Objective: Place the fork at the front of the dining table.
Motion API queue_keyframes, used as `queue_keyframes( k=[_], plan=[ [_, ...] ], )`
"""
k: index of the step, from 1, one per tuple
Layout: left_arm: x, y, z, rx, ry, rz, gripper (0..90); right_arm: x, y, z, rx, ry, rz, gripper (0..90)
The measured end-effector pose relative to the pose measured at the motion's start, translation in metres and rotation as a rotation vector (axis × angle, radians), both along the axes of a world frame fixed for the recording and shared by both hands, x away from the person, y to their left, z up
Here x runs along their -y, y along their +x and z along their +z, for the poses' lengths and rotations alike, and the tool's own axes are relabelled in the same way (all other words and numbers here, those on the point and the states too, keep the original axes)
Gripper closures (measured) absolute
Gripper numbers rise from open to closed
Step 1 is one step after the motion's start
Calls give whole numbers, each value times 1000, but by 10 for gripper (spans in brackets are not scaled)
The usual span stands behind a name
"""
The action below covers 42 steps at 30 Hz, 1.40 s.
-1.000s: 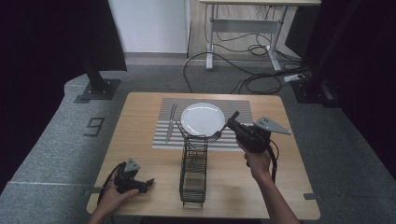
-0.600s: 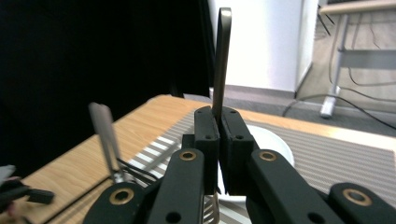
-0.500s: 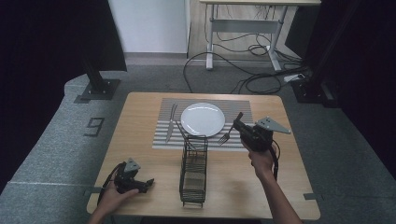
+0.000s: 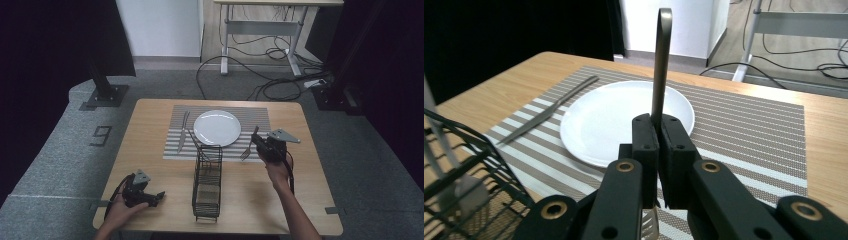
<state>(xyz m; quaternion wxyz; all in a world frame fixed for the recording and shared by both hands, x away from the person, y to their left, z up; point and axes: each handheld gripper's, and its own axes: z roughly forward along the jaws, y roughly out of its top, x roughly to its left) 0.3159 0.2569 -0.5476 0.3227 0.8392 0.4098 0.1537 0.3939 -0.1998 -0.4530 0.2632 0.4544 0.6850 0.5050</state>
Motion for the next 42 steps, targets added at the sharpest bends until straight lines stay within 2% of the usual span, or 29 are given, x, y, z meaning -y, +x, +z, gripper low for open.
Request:
queue_keyframes(
  k=[9,15,26,30,33,35,37,40,42],
  plan=[
    [0,0,0,-1,0,0,29,-5,6,-11,-4,-55,-12,859],
    [0,0,0,-1,-1,0,29,-5,9,-15,1,-52,-24,855],
    [0,0,0,-1,-1,1,29,-14,24,-34,-66,-123,-27,841],
    [0,0,0,-1,0,0,29,-18,28,-47,-87,-149,-37,854],
    [0,0,0,-1,0,0,29,-17,31,-57,-106,-151,-55,854],
    [0,0,0,-1,0,0,29,-13,33,-60,-117,-130,-77,860],
    [0,0,0,-1,0,0,29,-9,34,-61,-131,-98,-82,864],
    [0,0,0,-1,0,0,29,-5,33,-60,-127,-96,-94,869],
    [0,0,0,-1,0,0,29,-4,32,-57,-128,-84,-83,869]
  ],
)
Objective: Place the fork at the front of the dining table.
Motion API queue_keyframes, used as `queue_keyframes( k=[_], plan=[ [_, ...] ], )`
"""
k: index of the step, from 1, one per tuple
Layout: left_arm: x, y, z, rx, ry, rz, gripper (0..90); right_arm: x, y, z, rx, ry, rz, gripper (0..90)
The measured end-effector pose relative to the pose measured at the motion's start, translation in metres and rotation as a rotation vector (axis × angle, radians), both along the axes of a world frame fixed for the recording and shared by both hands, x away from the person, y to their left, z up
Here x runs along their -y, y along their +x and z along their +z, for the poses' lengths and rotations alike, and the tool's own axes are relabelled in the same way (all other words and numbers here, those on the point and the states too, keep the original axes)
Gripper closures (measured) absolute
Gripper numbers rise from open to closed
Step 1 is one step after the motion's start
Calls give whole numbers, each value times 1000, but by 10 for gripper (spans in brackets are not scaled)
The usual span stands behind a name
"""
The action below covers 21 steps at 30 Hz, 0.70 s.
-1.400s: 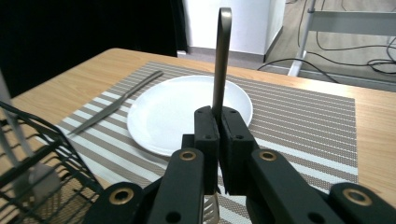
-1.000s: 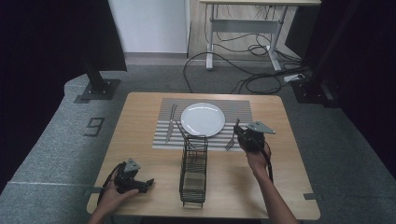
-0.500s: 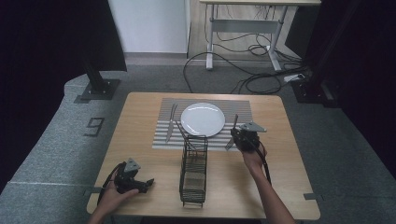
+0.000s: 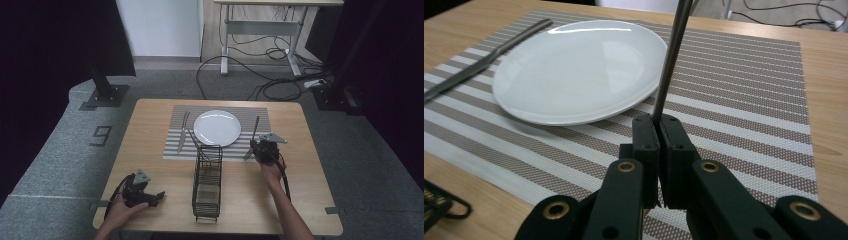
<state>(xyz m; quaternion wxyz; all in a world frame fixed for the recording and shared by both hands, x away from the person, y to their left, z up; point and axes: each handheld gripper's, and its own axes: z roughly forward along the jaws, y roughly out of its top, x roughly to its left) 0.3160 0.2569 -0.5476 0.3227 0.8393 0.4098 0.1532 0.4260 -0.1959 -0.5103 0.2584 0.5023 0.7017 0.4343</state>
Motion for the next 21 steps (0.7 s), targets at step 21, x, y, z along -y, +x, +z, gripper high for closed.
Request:
queue_keyframes(
  k=[21],
  plan=[
    [0,0,0,0,0,0,28,14,9,-12,-78,63,-8,852]
  ],
)
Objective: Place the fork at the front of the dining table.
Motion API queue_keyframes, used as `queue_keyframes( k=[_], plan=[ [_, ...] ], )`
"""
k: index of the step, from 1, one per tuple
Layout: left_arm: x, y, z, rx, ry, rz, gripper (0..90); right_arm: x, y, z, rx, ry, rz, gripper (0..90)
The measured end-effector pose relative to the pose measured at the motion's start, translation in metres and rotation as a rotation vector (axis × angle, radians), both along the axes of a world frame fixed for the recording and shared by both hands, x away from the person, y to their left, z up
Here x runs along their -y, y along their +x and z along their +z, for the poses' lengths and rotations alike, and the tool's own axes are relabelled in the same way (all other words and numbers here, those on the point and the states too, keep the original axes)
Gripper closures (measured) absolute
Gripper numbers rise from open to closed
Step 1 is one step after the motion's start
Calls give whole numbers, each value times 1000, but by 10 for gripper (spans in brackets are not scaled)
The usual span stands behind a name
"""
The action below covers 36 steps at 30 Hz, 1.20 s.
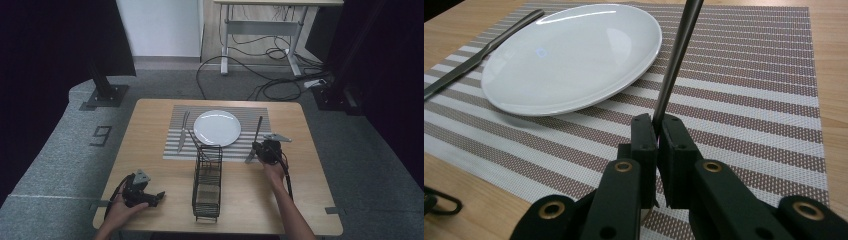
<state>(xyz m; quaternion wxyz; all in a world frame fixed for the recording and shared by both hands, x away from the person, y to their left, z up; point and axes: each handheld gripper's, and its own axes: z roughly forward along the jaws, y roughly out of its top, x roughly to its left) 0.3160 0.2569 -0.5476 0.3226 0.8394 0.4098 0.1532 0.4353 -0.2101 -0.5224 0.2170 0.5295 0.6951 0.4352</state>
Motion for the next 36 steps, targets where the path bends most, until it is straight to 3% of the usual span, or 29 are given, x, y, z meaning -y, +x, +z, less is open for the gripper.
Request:
queue_keyframes(
  k=[11,18,23,26,31,36],
  plan=[
    [0,0,0,0,0,0,28,2,14,-14,-23,22,-37,840],
    [0,0,0,-1,-2,2,28,7,21,-21,-27,61,-70,867],
    [0,0,0,-1,-2,1,28,10,26,-30,-59,33,-99,872],
    [0,0,0,-1,-2,1,27,11,27,-30,-47,33,-109,872],
    [0,0,0,-1,-1,1,27,5,33,-29,-83,1,-108,873],
    [0,0,0,0,-1,0,27,1,37,-28,-84,-29,-108,872]
  ],
)
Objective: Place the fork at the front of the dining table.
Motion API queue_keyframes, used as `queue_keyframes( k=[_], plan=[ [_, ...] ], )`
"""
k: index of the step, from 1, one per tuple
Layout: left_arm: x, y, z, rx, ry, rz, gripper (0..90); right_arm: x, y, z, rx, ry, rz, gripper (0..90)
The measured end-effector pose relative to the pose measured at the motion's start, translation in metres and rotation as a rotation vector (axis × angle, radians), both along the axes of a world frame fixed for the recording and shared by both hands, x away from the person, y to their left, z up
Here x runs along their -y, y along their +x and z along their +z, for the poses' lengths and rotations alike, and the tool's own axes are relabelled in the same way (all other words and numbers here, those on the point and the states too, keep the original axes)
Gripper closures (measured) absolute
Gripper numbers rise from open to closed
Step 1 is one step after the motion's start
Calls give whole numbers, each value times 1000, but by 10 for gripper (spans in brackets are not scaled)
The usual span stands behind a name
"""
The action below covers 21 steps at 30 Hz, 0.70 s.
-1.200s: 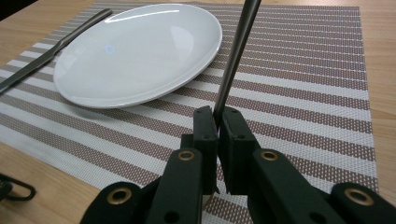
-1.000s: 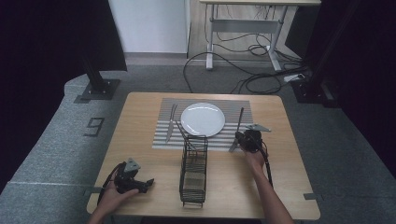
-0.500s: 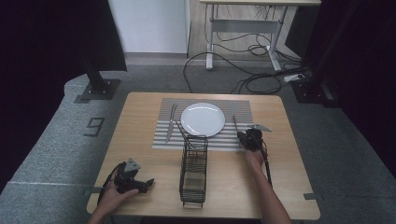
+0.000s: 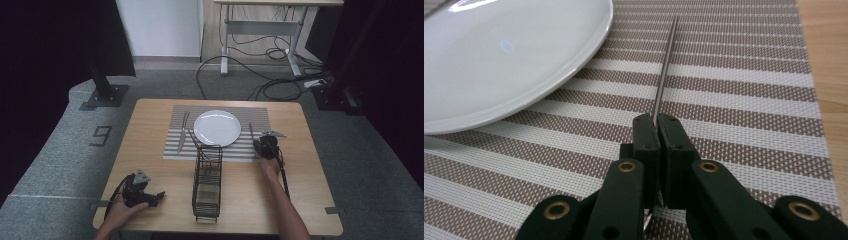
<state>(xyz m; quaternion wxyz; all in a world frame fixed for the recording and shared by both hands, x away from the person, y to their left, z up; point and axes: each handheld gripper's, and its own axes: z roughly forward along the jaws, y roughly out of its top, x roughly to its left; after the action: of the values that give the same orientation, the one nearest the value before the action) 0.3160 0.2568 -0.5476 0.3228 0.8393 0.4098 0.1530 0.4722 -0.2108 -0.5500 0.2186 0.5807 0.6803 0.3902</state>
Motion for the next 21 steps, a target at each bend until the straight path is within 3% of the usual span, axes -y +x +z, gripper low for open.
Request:
queue_keyframes(
  k=[7,10,14,21],
  plan=[
    [0,0,0,0,0,0,27,-4,5,0,6,-27,-2,860],
    [0,0,0,0,0,0,28,-3,5,0,9,-21,13,786],
    [0,0,0,0,0,-1,26,1,0,6,24,-12,10,775],
    [0,0,0,-1,-1,0,26,7,-9,10,8,2,29,775]
  ],
)
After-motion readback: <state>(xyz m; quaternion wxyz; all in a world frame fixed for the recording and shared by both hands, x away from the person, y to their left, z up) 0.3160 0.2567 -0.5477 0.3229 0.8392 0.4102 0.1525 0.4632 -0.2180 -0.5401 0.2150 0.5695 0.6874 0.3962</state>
